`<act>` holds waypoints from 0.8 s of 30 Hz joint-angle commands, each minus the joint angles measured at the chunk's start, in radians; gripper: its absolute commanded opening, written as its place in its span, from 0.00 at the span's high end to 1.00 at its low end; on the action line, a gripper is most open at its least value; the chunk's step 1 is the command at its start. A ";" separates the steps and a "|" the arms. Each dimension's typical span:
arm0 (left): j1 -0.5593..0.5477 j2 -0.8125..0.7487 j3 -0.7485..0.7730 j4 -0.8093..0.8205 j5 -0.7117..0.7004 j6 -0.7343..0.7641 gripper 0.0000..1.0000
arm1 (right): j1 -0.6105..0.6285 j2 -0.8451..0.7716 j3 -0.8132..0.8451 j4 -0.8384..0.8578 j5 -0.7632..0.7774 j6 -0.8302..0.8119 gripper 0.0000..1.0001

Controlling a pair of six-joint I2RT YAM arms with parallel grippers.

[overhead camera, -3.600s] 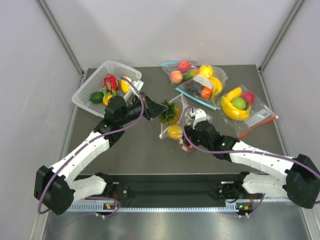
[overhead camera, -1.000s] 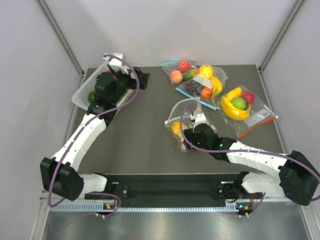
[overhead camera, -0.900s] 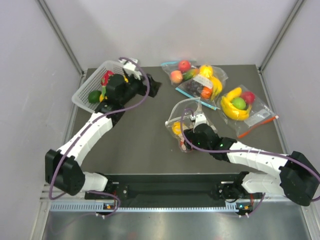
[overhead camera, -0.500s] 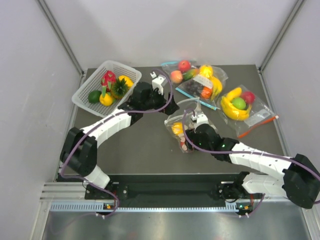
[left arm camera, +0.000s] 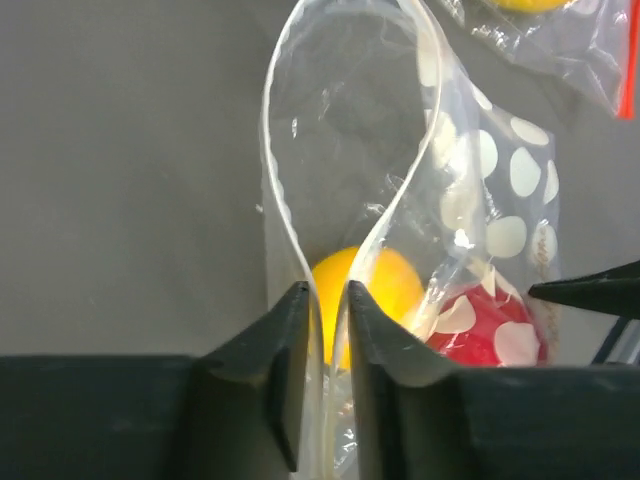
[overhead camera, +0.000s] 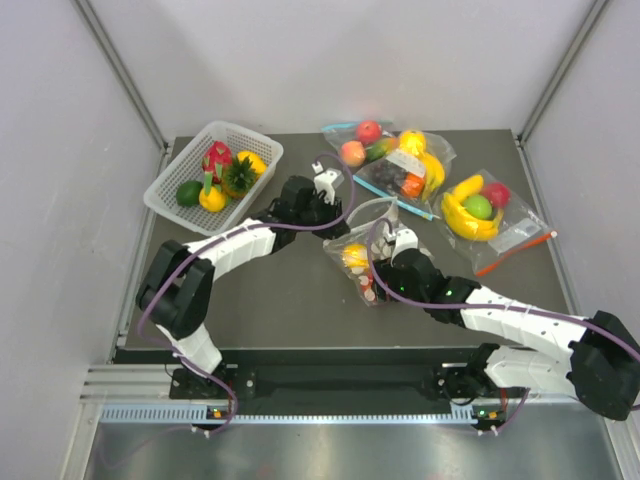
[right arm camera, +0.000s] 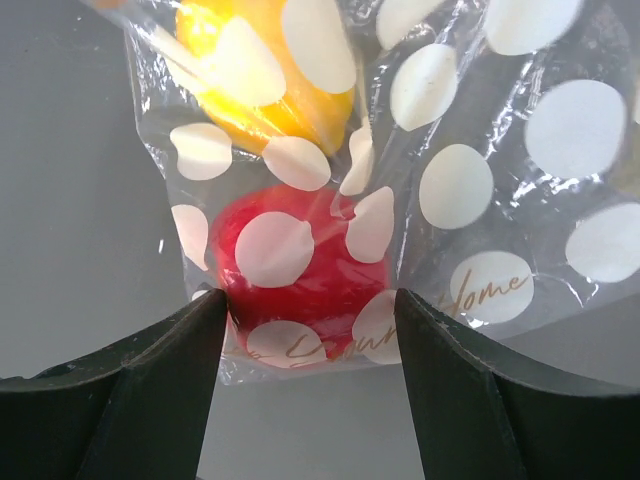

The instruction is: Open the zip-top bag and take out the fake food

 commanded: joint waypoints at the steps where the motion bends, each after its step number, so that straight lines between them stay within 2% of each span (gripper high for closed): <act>1: -0.007 0.018 -0.031 0.025 0.020 -0.022 0.78 | -0.008 -0.019 -0.006 -0.006 0.026 0.015 0.32; 2: -0.009 0.016 -0.041 0.032 0.024 -0.025 0.93 | -0.008 -0.015 -0.006 -0.009 0.031 0.015 0.32; 3: -0.009 0.015 -0.052 0.046 0.030 -0.031 1.00 | -0.008 -0.015 -0.006 -0.012 0.037 0.016 0.32; 9: -0.007 -0.067 -0.166 0.075 0.008 -0.076 1.00 | -0.053 0.003 0.012 -0.026 0.052 -0.001 0.32; 18: -0.018 -0.321 -0.419 0.198 -0.007 -0.229 1.00 | -0.209 0.087 0.106 0.004 0.003 -0.116 0.32; 24: -0.078 -0.413 -0.501 0.264 -0.105 -0.292 1.00 | -0.160 0.046 0.242 -0.068 0.011 -0.125 0.32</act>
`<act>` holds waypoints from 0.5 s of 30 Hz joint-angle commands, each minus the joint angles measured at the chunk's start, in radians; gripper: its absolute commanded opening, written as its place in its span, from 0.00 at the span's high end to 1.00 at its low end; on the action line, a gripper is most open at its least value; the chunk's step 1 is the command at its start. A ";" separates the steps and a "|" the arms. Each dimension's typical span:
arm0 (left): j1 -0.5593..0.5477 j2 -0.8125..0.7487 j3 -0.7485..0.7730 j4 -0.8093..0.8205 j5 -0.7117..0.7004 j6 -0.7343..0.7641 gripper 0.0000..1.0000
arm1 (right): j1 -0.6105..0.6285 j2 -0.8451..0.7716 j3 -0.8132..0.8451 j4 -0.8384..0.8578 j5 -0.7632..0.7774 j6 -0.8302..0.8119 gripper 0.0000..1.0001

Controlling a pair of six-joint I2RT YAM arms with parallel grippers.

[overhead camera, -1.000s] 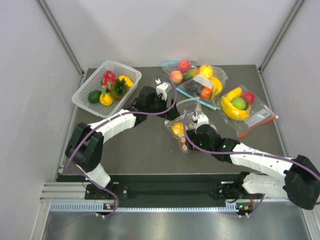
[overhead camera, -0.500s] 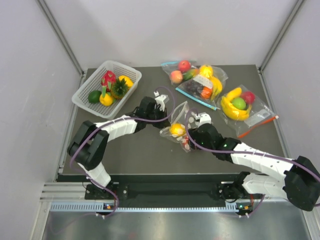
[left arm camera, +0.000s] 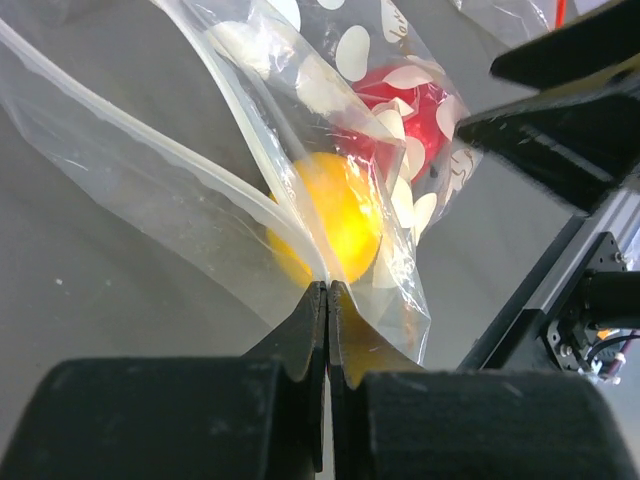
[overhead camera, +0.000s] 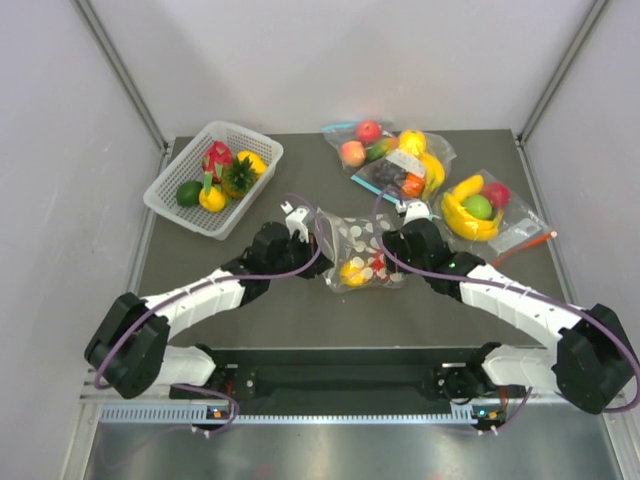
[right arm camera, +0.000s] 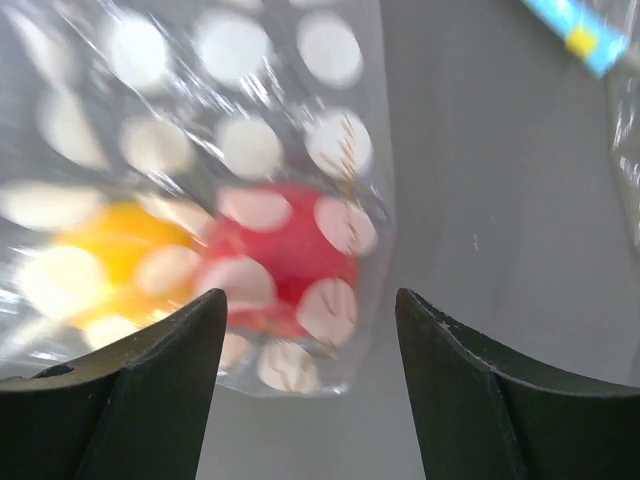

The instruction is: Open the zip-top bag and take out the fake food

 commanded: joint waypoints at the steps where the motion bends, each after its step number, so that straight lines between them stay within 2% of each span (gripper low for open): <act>1: -0.047 -0.057 -0.044 0.111 -0.071 -0.064 1.00 | 0.067 -0.059 0.128 -0.020 0.021 -0.022 0.31; 7: -0.091 -0.113 -0.075 0.119 -0.148 -0.064 1.00 | 0.135 -0.108 0.195 0.009 -0.028 0.012 0.31; 15: -0.110 -0.165 -0.121 0.137 -0.174 -0.065 1.00 | 0.201 0.028 0.234 0.084 -0.085 0.035 0.32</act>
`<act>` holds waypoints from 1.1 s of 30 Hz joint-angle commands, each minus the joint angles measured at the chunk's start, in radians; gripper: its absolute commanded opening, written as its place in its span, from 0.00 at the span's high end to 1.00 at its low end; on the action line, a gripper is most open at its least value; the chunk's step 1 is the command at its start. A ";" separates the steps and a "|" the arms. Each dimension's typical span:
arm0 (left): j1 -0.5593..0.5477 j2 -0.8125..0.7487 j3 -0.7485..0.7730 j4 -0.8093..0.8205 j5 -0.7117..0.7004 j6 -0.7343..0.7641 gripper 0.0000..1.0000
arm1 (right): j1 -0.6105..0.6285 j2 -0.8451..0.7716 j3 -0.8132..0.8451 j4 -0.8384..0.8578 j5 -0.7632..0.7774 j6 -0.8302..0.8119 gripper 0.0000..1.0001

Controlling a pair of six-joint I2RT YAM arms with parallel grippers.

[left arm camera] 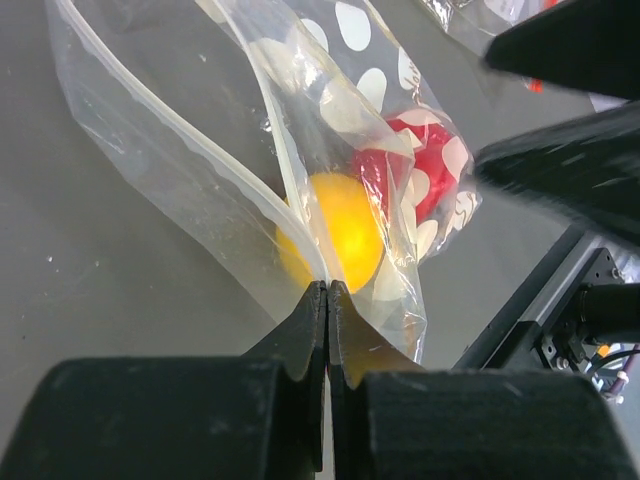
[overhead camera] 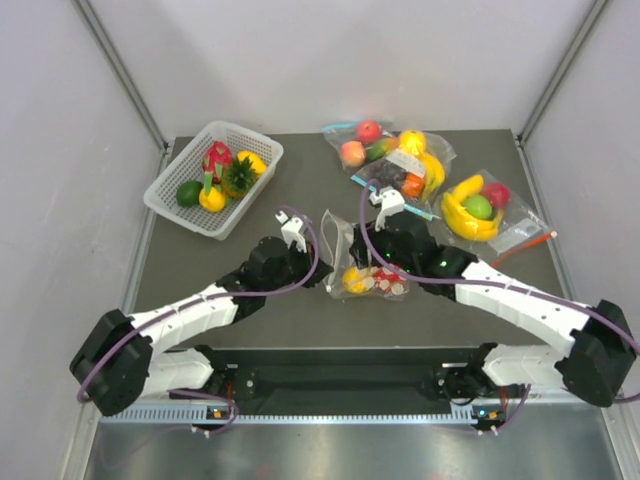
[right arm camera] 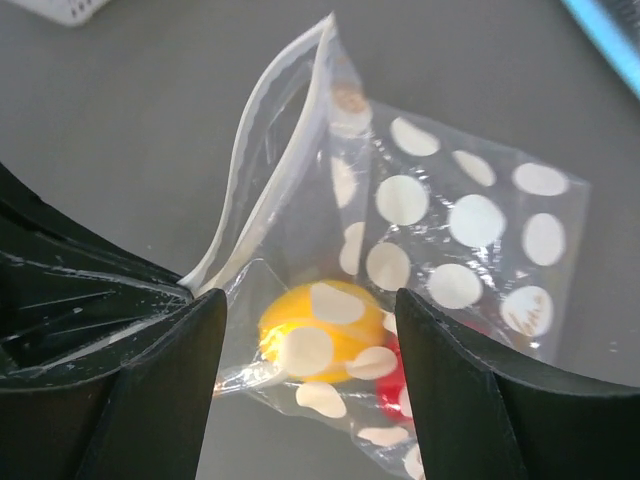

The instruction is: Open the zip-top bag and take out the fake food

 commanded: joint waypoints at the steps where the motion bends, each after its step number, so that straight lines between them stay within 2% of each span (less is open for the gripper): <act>1: -0.016 -0.038 -0.018 0.084 -0.025 -0.010 1.00 | 0.031 0.069 0.046 0.060 -0.036 0.023 0.32; 13: -0.051 -0.052 -0.064 0.147 -0.037 -0.010 1.00 | 0.044 0.180 0.040 0.122 -0.090 0.059 0.34; 15: -0.056 -0.054 -0.073 0.156 -0.045 -0.005 1.00 | 0.047 0.189 0.040 0.123 -0.097 0.064 0.37; 16: -0.057 -0.055 -0.073 0.161 -0.046 -0.004 1.00 | 0.050 0.198 0.040 0.119 -0.099 0.063 0.39; 19: -0.062 -0.052 -0.079 0.166 -0.051 0.006 1.00 | 0.048 0.209 0.038 0.117 -0.117 0.061 0.57; 20: -0.062 -0.054 -0.081 0.167 -0.052 0.007 1.00 | 0.048 0.210 0.038 0.117 -0.128 0.058 0.68; 22: -0.064 -0.052 -0.087 0.170 -0.058 0.007 1.00 | 0.050 0.213 0.038 0.111 -0.131 0.056 0.83; 23: -0.064 -0.052 -0.087 0.172 -0.063 0.006 1.00 | 0.048 0.212 0.040 0.108 -0.123 0.055 0.97; 24: -0.065 -0.055 -0.095 0.172 -0.068 0.000 1.00 | 0.050 0.207 0.040 0.094 -0.117 0.055 1.00; 28: -0.065 -0.086 -0.124 0.144 -0.138 -0.034 1.00 | 0.050 0.148 0.021 0.070 -0.076 0.053 1.00; 33: -0.070 -0.162 -0.182 0.081 -0.304 -0.097 1.00 | 0.061 0.057 -0.015 0.036 -0.025 0.064 1.00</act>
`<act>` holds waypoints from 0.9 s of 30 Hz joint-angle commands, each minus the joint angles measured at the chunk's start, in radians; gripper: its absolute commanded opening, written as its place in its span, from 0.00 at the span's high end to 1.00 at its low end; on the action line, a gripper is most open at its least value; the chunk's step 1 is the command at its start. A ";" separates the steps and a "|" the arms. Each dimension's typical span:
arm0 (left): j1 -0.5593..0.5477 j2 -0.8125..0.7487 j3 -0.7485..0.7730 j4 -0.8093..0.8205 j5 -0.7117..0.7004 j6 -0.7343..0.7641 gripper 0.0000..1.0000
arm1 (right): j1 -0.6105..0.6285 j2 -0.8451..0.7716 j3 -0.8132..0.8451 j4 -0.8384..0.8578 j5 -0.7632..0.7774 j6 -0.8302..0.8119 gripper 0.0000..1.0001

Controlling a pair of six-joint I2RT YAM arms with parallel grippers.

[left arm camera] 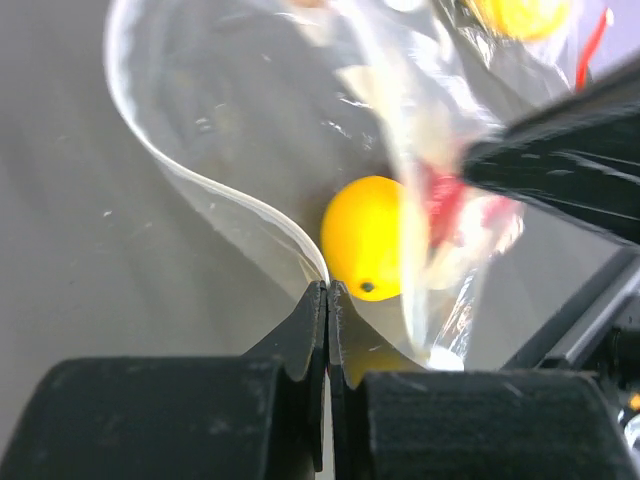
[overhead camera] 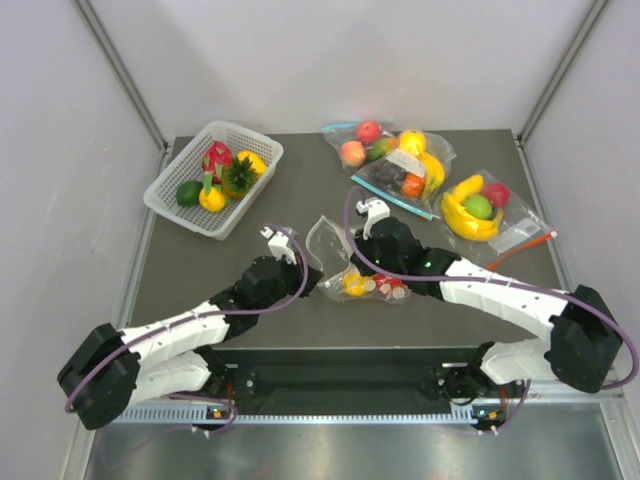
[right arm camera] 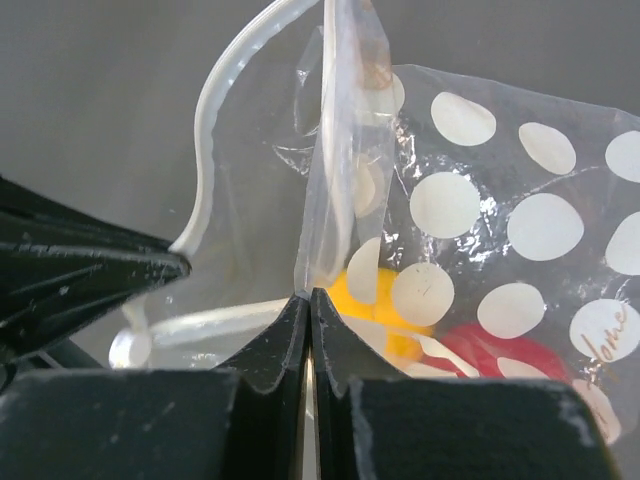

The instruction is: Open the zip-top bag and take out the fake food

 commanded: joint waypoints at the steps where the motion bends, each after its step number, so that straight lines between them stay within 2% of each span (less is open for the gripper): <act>1: -0.006 -0.069 -0.044 -0.007 -0.124 -0.056 1.00 | 0.025 -0.087 -0.007 -0.009 0.058 0.008 1.00; 6: -0.015 -0.089 -0.069 -0.027 -0.139 -0.075 1.00 | 0.063 -0.115 -0.033 -0.034 0.097 0.020 1.00; 7: -0.022 -0.091 -0.069 -0.032 -0.142 -0.053 0.97 | 0.068 -0.122 -0.036 -0.045 0.106 0.026 1.00; 8: -0.040 -0.104 -0.061 -0.033 -0.161 -0.040 0.83 | 0.081 -0.127 -0.038 -0.055 0.111 0.028 1.00; 10: -0.066 -0.130 -0.037 -0.033 -0.177 0.040 0.70 | 0.094 -0.130 -0.044 -0.063 0.129 0.033 1.00; 11: -0.087 -0.158 -0.027 -0.039 -0.191 0.063 0.60 | 0.101 -0.133 -0.049 -0.068 0.134 0.033 1.00; 15: -0.100 -0.224 0.010 -0.027 -0.175 0.169 0.40 | 0.106 -0.162 -0.073 -0.069 0.141 0.042 1.00; 19: -0.100 -0.226 0.016 0.063 -0.063 0.288 0.36 | 0.109 -0.195 -0.095 -0.069 0.131 0.046 1.00; 27: -0.100 0.003 0.025 0.247 0.189 0.414 0.38 | 0.111 -0.268 -0.116 -0.085 0.098 0.051 1.00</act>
